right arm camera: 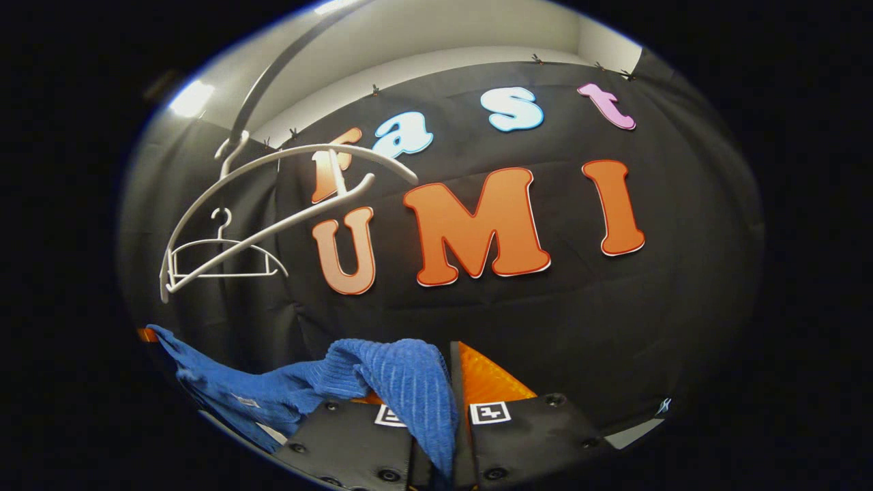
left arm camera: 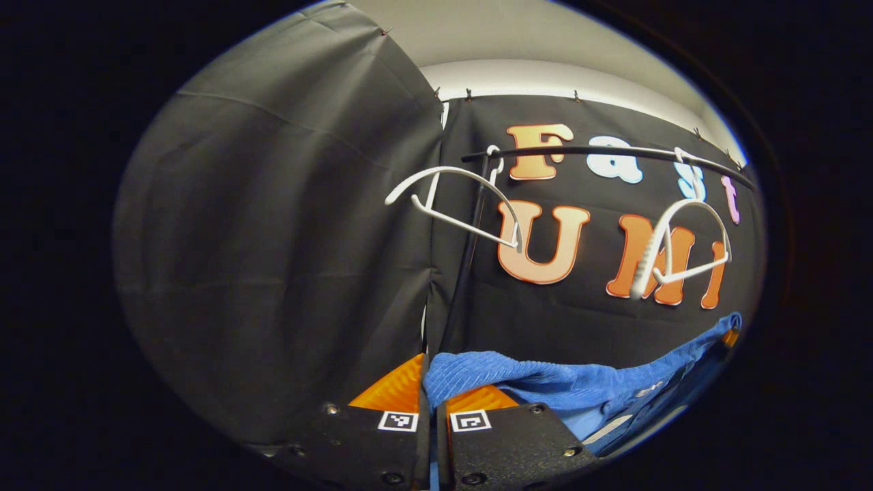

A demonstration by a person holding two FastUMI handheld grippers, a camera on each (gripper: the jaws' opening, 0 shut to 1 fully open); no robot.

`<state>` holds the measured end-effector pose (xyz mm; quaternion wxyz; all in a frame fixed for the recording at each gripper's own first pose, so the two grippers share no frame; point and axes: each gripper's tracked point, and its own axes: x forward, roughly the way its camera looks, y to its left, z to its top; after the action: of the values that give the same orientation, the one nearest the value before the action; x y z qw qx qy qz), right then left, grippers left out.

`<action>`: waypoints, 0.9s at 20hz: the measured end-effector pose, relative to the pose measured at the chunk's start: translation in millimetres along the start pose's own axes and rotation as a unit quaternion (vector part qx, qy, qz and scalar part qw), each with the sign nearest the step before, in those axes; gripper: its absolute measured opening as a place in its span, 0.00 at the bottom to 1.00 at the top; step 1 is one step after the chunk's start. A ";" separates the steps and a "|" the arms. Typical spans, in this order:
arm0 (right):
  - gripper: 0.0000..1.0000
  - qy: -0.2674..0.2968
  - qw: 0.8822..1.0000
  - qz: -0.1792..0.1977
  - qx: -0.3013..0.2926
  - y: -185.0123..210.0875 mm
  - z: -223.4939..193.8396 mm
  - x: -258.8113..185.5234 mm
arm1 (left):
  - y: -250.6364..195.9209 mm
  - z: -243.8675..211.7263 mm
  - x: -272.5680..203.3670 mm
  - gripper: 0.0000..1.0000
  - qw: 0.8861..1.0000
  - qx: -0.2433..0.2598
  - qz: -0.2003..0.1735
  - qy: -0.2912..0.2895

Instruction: Grasp the clothes on the hanger with both hands and then place them into the laundry hamper below.

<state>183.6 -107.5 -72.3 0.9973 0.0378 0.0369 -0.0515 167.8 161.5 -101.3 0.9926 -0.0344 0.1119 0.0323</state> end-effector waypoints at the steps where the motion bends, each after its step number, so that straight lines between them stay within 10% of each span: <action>1: 0.22 0.004 1.000 0.003 -0.003 -1.1 0.4 -7.5 | -0.8 -7.4 -8.0 0.04 1.000 0.012 0.001 0.004; 11: 0.22 0.031 0.997 0.056 -0.031 20.6 -4.0 -37.4 | -99.9 -63.1 -25.5 0.04 0.995 -0.016 -0.085 0.046; 18: 0.23 0.118 0.986 0.114 -0.041 67.2 -83.0 -38.1 | -226.3 -147.5 -29.0 0.04 0.969 -0.024 -0.203 0.136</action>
<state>147.1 -30.5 -147.1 0.9860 0.0064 0.1518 0.0692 123.4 -76.5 -224.4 0.9528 -0.0841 0.2353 -0.1725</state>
